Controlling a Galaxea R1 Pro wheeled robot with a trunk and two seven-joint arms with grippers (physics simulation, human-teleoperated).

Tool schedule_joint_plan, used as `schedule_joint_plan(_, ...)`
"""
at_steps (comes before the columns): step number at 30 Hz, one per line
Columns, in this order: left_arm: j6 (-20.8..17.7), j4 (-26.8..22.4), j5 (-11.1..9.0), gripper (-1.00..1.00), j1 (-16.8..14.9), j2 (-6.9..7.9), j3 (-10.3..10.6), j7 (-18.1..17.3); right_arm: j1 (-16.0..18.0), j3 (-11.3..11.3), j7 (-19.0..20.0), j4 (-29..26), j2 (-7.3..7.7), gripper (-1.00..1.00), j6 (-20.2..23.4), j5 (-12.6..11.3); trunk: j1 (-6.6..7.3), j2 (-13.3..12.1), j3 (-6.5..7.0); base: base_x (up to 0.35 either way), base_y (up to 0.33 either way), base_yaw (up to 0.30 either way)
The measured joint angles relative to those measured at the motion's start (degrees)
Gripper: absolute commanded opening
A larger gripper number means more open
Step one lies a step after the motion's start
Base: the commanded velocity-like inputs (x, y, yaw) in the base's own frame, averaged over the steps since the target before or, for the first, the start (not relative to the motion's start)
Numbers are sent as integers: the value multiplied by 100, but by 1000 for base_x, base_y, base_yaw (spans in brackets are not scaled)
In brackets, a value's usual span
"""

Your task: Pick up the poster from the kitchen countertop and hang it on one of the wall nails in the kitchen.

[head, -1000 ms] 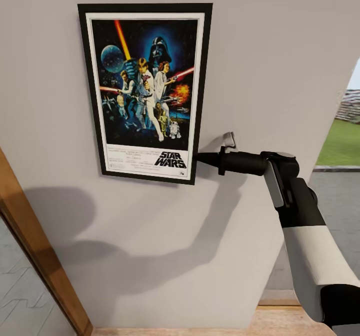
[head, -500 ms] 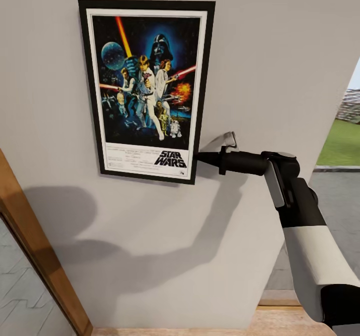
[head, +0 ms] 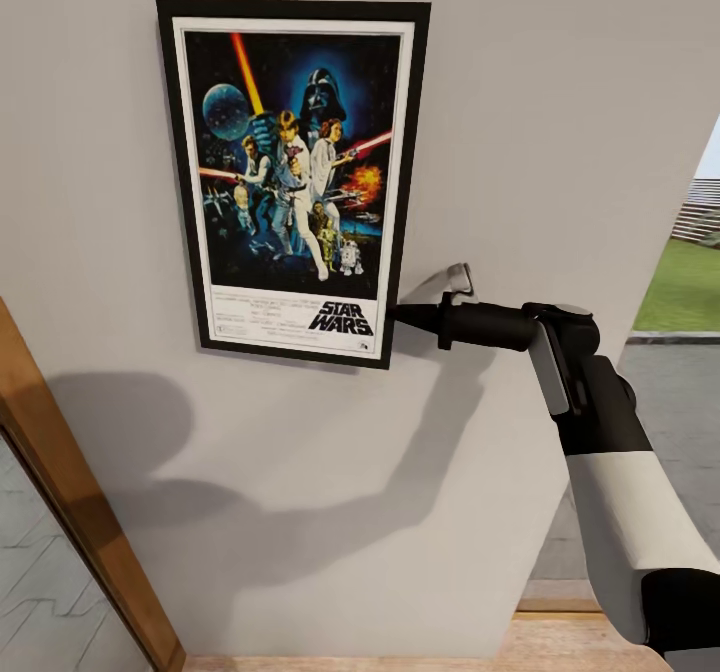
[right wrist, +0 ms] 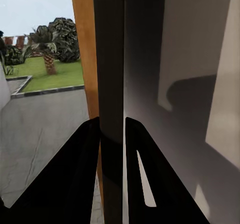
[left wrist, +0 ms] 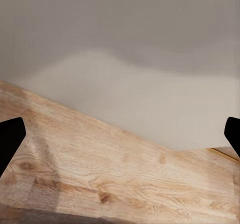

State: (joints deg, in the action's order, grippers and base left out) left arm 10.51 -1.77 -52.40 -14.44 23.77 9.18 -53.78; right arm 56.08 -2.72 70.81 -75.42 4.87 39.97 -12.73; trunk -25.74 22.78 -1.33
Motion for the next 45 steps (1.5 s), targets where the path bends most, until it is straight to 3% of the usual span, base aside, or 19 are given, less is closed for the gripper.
schedule_joint_plan(14, 0, -3, 0, 100, 0, 3, 0, 6, -5, 0, 1, 0, 0, -100, 1, -10, 1, 1, 0, 23, 0, 0)
schedule_joint_plan(15, 1, -1, -1, 100, -3, 2, 3, 7, -16, -497, 476, -169, 189, -100, 44, -254, 1, -2, 0, 53, 0, 0)
schedule_joint_plan(16, 1, -3, 3, 100, 0, 3, 5, 3, -8, -479, 584, -325, 18, -100, -2, 22, 2, 4, 1, 42, 0, 0)
schedule_joint_plan(17, 1, -3, 4, 100, 0, 3, 6, 4, -7, -788, 337, -42, 3, -100, -437, -194, 0, 0, 1, 14, 0, 0)
schedule_joint_plan(19, 0, -3, 3, 100, 1, 3, 2, 6, -7, -545, 602, -15, 3, -100, -398, 42, 1, 2, 2, 10, 0, 0)
schedule_joint_plan(22, 0, -3, 1, 100, 0, 3, 2, 8, -8, -636, 507, -10, 3, -100, -425, -48, 0, 1, 2, 5, 0, 0)
schedule_joint_plan(23, 0, -3, 1, 100, 0, 3, 2, 8, -9, -612, 533, -10, 3, 100, -420, -24, 0, 1, 2, 2, 0, 0)
schedule_joint_plan(24, 0, -5, 1, 100, 1, 4, 0, 8, -6, -59, 10, 0, 2, 100, -19, -2, 0, -1, 0, 1, 0, 0)
schedule_joint_plan(25, 0, -3, 2, 100, 0, 3, 0, 8, -7, -2, -5, 0, 0, 100, 3, -11, 0, 0, 0, 1, 0, 0)
schedule_joint_plan(45, 0, -3, 1, 100, -1, 3, 3, 9, -7, -2, 9, 4, -1, 100, 45, -71, 0, 1, 0, -1, -4, 0)
